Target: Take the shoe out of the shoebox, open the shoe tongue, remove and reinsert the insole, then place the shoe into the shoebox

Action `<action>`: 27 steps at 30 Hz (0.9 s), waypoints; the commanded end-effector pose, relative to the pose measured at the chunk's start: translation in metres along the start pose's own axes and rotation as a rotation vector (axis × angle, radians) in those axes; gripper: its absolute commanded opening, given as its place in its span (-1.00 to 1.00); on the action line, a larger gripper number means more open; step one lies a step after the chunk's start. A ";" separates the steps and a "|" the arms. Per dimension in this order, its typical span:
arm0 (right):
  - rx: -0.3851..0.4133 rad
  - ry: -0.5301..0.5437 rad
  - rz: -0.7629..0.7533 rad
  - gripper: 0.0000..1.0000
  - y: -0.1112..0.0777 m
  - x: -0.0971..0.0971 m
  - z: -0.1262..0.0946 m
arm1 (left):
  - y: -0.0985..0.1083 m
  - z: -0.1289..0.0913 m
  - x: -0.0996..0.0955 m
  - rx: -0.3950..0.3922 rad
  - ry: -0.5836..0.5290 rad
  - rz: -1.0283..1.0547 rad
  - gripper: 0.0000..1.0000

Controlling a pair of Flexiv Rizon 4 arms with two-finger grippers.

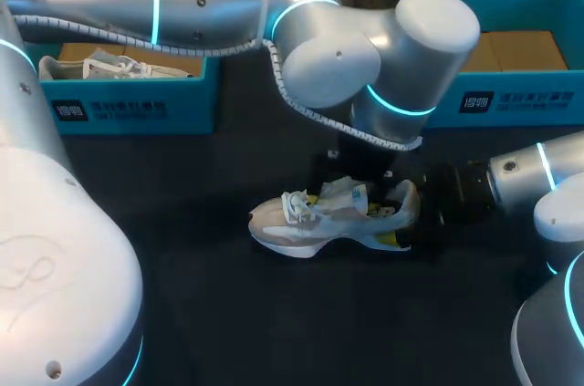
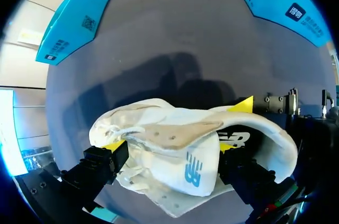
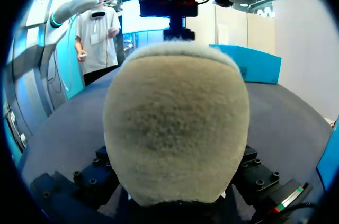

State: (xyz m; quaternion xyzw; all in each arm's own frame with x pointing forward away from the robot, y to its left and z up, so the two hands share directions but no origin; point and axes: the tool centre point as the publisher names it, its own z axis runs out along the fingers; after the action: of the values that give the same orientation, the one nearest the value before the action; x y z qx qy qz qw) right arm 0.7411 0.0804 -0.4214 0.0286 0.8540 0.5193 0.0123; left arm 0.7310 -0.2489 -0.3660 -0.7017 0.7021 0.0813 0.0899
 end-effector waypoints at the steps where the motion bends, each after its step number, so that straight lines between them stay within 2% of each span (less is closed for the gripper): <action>1: 0.002 -0.002 0.000 -1.00 0.000 0.002 0.002 | 0.002 -0.008 -0.011 0.015 0.016 0.006 1.00; 2: 0.002 -0.002 0.000 -1.00 0.000 0.002 0.002 | 0.003 -0.010 -0.013 0.018 0.017 0.006 0.94; 3: 0.002 -0.002 0.000 -1.00 0.000 0.002 0.002 | 0.003 -0.012 -0.015 0.020 0.020 0.007 0.76; 4: 0.002 -0.002 0.000 -1.00 0.000 0.002 0.002 | 0.004 -0.013 -0.017 0.023 0.022 0.008 0.42; 5: 0.002 -0.002 0.000 -1.00 0.000 0.002 0.002 | 0.004 -0.014 -0.018 0.020 0.029 0.008 -0.03; 6: 0.002 -0.002 0.000 -1.00 0.000 0.002 0.002 | 0.004 -0.015 -0.020 0.019 0.029 0.007 -0.17; 9: 0.002 -0.002 0.000 -1.00 0.000 0.002 0.002 | 0.007 -0.017 -0.021 0.009 0.038 0.015 -1.00; 16: 0.002 -0.002 0.000 -1.00 0.000 0.002 0.002 | 0.010 -0.026 -0.027 -0.002 0.079 0.021 -1.00; 27: 0.002 -0.002 0.000 -1.00 0.000 0.002 0.002 | 0.011 -0.049 -0.060 -0.005 0.156 0.025 -1.00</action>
State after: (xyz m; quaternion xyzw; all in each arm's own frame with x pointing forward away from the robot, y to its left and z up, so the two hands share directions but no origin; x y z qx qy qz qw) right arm 0.7411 0.0804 -0.4214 0.0287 0.8541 0.5192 0.0123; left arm 0.7236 -0.2209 -0.3150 -0.6968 0.7130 0.0581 0.0512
